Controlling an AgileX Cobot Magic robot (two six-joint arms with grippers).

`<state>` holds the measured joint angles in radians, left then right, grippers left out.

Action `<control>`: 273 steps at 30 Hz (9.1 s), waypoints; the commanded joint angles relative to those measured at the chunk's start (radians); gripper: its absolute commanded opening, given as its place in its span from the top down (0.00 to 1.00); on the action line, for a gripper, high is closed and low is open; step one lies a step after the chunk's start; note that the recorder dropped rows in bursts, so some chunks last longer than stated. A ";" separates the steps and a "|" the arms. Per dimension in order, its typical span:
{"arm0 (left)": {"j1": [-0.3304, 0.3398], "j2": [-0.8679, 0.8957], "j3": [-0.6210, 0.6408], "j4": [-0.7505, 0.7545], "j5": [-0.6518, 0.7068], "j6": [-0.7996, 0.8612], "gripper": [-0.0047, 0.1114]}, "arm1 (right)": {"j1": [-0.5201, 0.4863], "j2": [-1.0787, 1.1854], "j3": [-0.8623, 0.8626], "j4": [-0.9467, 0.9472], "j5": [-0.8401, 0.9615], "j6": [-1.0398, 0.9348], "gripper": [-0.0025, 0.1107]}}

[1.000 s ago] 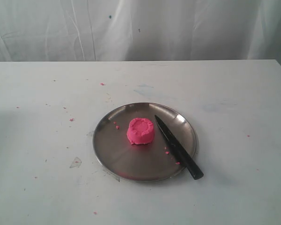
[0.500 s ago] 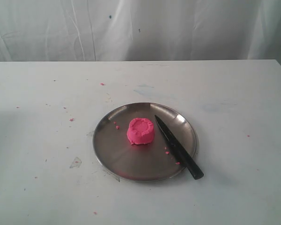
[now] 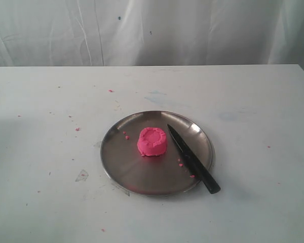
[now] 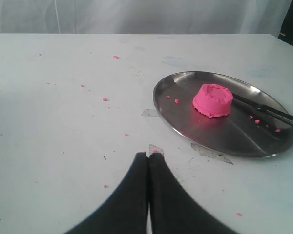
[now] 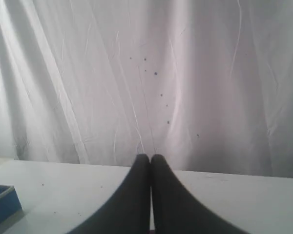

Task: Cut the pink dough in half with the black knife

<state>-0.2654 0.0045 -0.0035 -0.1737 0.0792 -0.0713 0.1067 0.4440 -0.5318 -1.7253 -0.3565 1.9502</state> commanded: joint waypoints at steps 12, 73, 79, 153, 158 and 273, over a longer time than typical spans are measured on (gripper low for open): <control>0.004 -0.004 0.003 -0.011 -0.003 -0.001 0.96 | 0.139 0.076 -0.064 0.082 0.392 -0.312 0.98; 0.004 -0.004 0.003 -0.003 -0.003 -0.001 0.96 | 0.026 1.434 -0.426 2.820 1.085 -3.256 0.54; 0.004 -0.004 0.003 -0.003 -0.003 -0.001 0.96 | 0.037 1.468 -0.434 2.810 1.095 -3.261 0.54; 0.004 -0.004 0.003 -0.003 -0.003 -0.001 0.96 | 0.360 1.059 -0.398 2.146 0.909 -2.597 0.89; 0.004 -0.004 0.003 -0.003 -0.003 -0.001 0.96 | 0.372 1.061 -0.385 2.134 0.876 -2.566 0.89; 0.083 1.846 -1.036 -1.571 0.624 1.641 0.96 | 0.414 1.223 -0.387 2.093 0.706 -2.487 0.98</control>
<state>-0.1849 1.8226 -1.0220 -1.7215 0.6790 1.5446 0.5180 1.6630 -0.9211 0.3768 0.3888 -0.5265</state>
